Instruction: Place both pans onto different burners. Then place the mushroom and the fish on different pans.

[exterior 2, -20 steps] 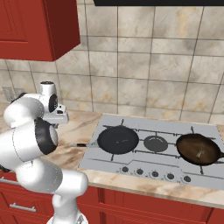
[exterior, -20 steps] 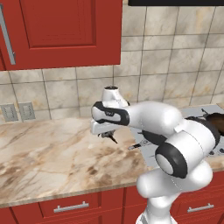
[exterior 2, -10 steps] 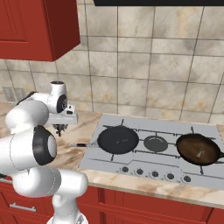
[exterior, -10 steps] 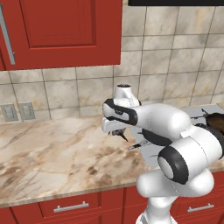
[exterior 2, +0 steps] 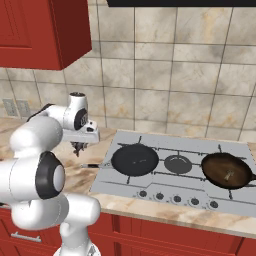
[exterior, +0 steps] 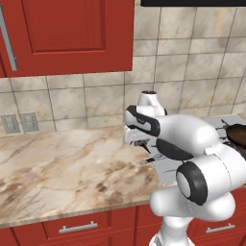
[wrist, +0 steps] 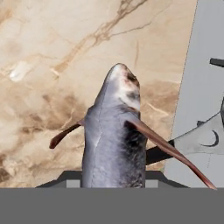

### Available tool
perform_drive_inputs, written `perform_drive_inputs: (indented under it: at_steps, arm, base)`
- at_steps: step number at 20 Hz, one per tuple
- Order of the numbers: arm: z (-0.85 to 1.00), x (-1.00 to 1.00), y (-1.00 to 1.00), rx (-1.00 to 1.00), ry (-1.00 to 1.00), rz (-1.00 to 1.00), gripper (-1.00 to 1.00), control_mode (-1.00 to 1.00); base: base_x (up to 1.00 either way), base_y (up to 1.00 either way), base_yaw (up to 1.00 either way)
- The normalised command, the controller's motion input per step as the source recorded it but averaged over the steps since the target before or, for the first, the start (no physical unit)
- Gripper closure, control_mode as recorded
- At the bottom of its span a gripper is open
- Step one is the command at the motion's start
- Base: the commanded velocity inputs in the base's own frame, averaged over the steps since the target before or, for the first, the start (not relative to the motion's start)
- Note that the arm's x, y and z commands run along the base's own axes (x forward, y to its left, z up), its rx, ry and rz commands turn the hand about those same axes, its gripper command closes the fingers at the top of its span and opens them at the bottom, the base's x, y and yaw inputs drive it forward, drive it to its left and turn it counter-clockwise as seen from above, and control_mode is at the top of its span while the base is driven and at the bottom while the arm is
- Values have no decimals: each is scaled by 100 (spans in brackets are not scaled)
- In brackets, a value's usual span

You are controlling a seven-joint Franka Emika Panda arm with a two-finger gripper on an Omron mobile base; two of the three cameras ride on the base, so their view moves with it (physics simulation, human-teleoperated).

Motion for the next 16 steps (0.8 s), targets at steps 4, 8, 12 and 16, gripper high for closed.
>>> perform_drive_inputs:
  at_steps: [4,8,12,16]
  arm:
    - [4,0,-44,0,0,-12,100,-100]
    - [0,0,-44,0,0,-12,100,-100]
    - [2,0,-47,0,0,-9,100,-100]
    - [0,0,-49,0,0,-9,100,-100]
  base:
    - [0,0,0]
    - [0,0,0]
    - [0,0,0]
    - [0,0,0]
